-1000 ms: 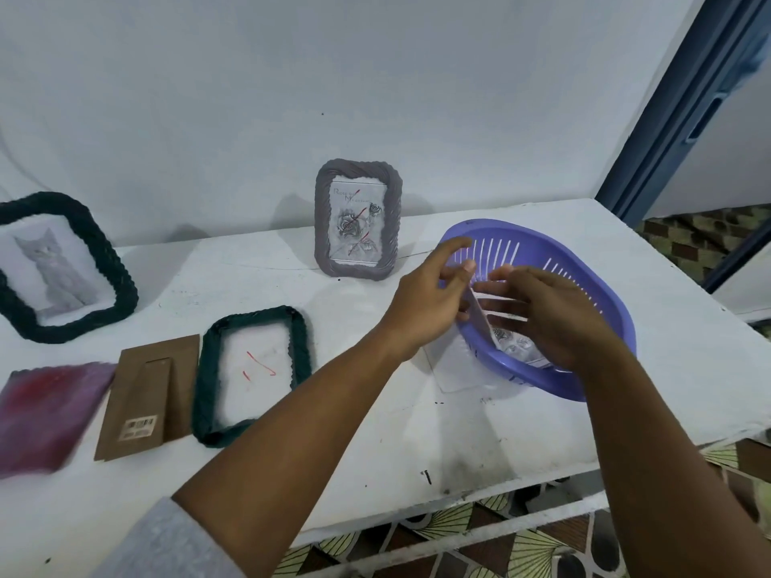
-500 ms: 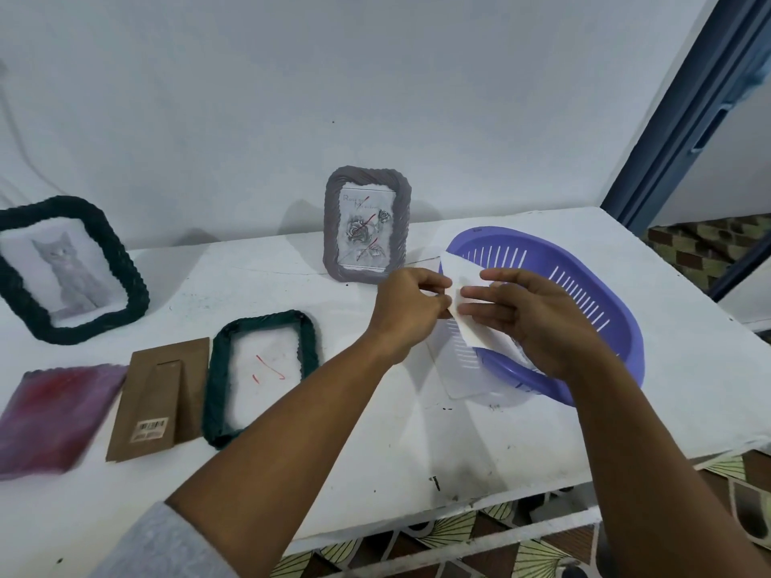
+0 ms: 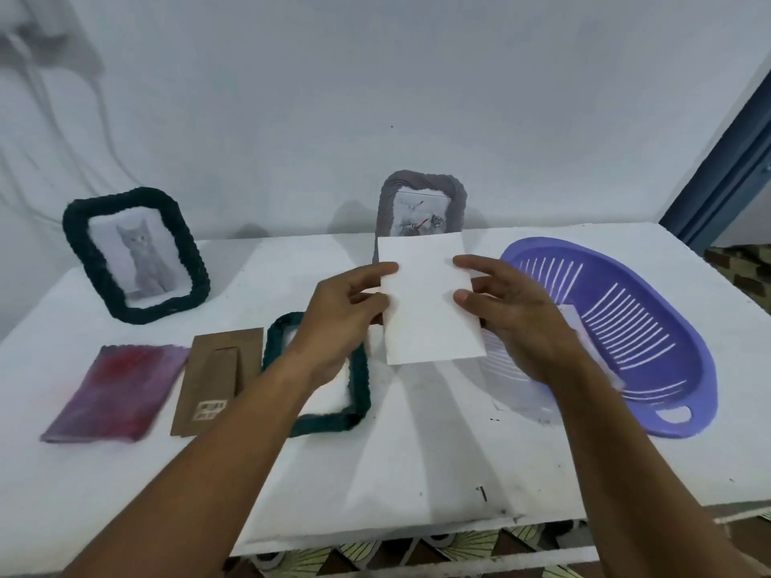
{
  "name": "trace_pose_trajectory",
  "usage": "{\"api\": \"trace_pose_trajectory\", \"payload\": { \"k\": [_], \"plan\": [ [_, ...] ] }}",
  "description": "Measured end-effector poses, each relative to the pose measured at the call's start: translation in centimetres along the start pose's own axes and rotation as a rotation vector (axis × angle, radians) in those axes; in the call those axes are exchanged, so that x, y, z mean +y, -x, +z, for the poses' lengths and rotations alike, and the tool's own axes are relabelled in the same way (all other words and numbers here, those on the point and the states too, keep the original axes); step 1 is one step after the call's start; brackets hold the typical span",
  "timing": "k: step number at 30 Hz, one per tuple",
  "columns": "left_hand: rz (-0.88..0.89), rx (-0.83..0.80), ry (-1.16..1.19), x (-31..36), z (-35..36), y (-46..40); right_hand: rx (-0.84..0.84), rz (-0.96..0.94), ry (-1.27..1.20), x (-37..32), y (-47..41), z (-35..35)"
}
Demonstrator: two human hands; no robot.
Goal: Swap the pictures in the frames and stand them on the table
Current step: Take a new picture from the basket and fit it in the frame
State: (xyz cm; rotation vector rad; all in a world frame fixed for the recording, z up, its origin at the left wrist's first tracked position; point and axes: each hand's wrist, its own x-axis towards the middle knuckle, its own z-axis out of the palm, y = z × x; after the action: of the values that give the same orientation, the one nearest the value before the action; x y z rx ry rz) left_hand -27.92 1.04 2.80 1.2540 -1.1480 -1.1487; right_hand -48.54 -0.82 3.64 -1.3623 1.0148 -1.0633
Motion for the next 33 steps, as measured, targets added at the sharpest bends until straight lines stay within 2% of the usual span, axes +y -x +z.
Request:
{"api": "trace_pose_trajectory", "payload": {
  "k": [7,13,16,22,27,33],
  "plan": [
    [-0.055,0.143,-0.050,-0.7,-6.3,2.2,-0.084,0.013,-0.048,2.4,-1.6,5.6],
    [-0.165,0.247,-0.426,-4.6,-10.3,4.1,-0.164,0.153,0.289,7.1,-1.5,9.3],
    [-0.162,0.211,-0.460,-6.0,-10.9,4.7,-0.175,0.125,0.488,8.3,-1.2,10.6],
    [-0.071,0.211,-0.707,-6.6,-11.8,4.6,-0.214,0.067,0.754,8.7,-1.3,12.3],
    [-0.014,0.197,-0.872,-6.8,-12.3,4.1,-0.219,0.055,0.864,8.8,-1.7,13.0],
    [-0.046,0.152,-0.885,-6.4,-12.1,3.1,-0.191,0.078,0.968,8.6,-2.3,13.7]
  ]
}}
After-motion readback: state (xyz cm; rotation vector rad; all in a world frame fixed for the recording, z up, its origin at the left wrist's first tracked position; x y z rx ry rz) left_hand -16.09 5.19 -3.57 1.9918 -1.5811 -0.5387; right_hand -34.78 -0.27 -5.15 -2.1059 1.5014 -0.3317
